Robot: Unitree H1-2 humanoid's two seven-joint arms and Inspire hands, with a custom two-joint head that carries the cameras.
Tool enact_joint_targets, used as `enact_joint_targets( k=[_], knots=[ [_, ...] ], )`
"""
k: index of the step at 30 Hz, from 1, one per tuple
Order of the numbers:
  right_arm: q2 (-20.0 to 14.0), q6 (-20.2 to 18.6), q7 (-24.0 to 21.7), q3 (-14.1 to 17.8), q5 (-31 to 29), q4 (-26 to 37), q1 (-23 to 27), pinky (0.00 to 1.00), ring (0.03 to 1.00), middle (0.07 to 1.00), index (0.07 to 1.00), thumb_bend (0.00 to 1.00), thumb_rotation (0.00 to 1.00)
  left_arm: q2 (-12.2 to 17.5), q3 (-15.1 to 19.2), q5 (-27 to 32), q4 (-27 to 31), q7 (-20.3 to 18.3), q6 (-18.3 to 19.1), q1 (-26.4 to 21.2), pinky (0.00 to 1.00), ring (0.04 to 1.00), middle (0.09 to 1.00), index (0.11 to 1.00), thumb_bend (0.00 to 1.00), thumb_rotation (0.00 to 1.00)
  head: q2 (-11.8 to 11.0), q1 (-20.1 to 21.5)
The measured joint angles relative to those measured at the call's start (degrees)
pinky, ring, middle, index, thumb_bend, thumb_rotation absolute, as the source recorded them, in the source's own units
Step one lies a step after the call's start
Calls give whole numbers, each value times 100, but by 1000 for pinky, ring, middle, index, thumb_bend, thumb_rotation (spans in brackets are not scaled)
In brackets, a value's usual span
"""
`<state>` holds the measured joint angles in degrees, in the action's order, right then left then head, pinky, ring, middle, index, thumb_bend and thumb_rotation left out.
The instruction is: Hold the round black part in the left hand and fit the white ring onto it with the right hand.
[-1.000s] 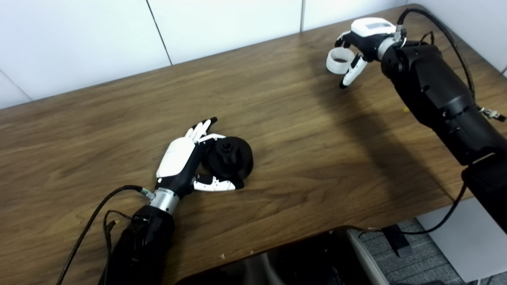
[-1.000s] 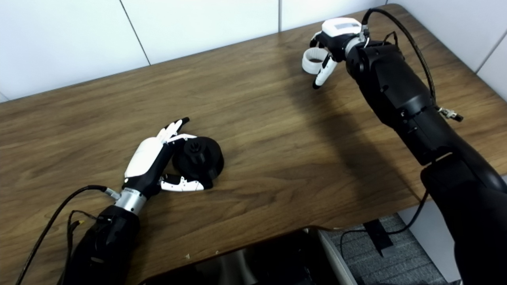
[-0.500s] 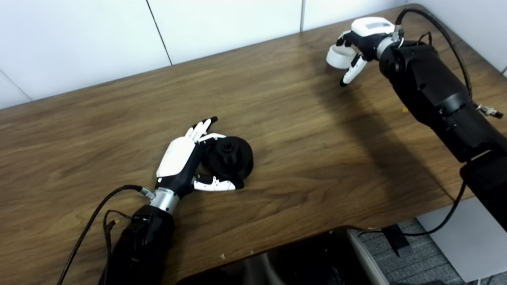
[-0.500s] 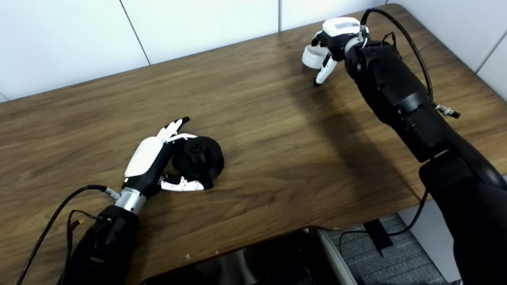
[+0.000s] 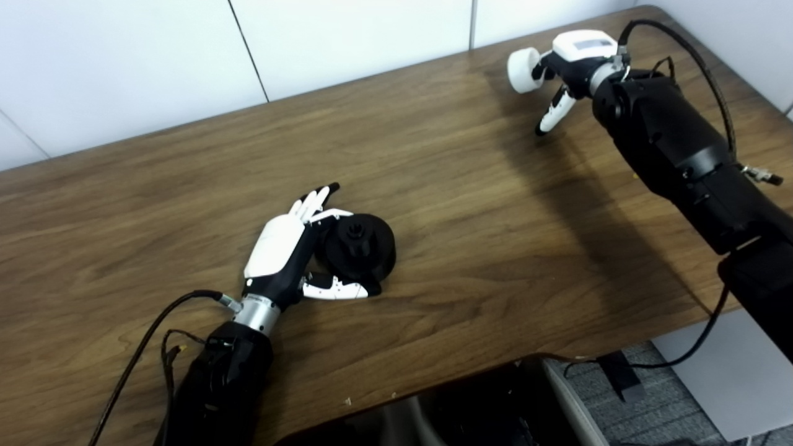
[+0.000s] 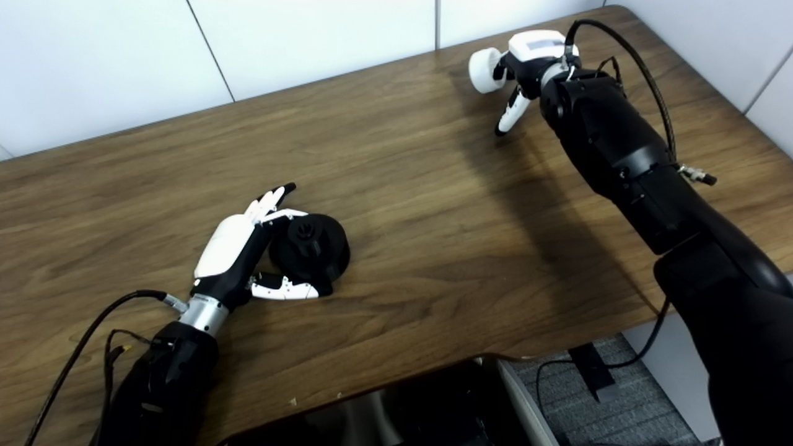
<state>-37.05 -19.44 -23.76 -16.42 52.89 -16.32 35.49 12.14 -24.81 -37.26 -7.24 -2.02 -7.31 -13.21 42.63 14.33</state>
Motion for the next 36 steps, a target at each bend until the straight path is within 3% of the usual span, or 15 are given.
enact_joint_targets(
  k=[23, 36],
  knots=[
    [-114, -12, 106, 60, 32, 256, 183, 635, 742, 762, 721, 837, 246, -16, -2, -2, -6, 19, 23, 1, 1000, 1000, 1000, 662, 1000, 353, 9, -35],
    [-34, 54, 180, -95, -5, -89, 232, 731, 811, 785, 777, 860, 270, -23, -1, -2, -4, 18, 41, 6, 1000, 1000, 1000, 662, 1000, 358, 35, -140]
  ],
)
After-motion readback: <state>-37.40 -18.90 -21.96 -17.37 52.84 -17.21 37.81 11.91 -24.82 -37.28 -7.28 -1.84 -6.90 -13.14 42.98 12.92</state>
